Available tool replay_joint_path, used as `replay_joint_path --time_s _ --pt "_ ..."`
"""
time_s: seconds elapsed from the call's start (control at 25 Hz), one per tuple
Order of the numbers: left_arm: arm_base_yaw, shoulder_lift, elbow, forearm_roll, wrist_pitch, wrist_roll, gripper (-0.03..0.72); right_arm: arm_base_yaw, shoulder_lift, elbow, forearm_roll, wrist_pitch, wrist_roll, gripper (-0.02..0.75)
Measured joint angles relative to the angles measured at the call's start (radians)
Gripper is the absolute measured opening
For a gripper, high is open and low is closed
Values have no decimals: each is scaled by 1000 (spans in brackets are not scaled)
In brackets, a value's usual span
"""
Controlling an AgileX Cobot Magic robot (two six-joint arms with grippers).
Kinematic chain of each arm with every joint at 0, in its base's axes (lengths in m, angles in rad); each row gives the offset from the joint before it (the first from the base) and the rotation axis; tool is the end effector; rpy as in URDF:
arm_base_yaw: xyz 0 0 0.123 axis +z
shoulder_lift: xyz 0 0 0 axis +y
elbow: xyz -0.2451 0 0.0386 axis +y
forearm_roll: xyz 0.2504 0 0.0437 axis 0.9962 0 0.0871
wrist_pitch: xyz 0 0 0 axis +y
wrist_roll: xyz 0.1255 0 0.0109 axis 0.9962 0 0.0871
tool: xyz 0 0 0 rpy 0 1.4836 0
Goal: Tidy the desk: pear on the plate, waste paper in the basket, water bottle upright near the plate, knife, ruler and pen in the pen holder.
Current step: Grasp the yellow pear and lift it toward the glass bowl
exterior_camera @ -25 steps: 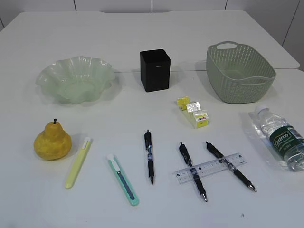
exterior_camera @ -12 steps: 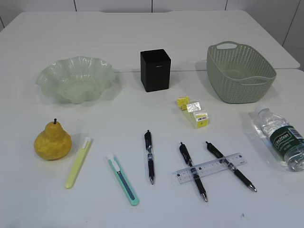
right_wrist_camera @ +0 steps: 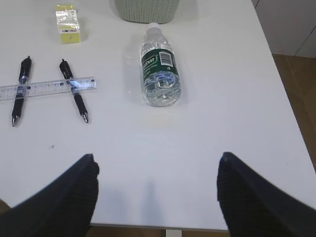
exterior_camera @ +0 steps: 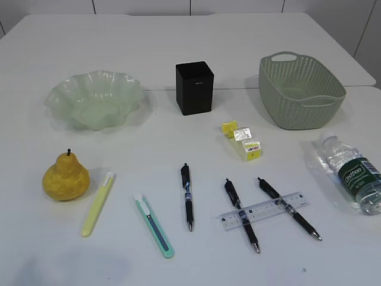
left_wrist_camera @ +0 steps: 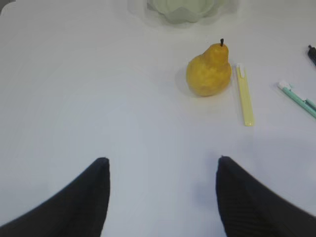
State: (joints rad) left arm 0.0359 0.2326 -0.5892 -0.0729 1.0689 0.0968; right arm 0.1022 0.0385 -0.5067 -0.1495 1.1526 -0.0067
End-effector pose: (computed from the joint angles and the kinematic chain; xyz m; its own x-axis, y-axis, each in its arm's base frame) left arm 0.0920 -0.0047 0.2719 -0.5818 0.0407 -0.8123 0.0519 0.9986 0.0128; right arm 0.0652 -0.0106 0.2532 -0.5554 -0.1244 -0.8222 -0.0265 0.9909 -0.1321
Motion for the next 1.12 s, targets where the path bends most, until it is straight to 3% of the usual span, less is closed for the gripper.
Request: replay_joint_path --time_s 0.32,0.72,1.12 --pt "0 184 -113 -8 -38 0 473 0 68 -2 -4 0 7 557" --pt "0 483 -270 -103 -40 0 468 0 157 -47 -5 0 7 557" --pt "0 655 -376 -105 -42 3 467 0 429 -162 -8 9 100 557"
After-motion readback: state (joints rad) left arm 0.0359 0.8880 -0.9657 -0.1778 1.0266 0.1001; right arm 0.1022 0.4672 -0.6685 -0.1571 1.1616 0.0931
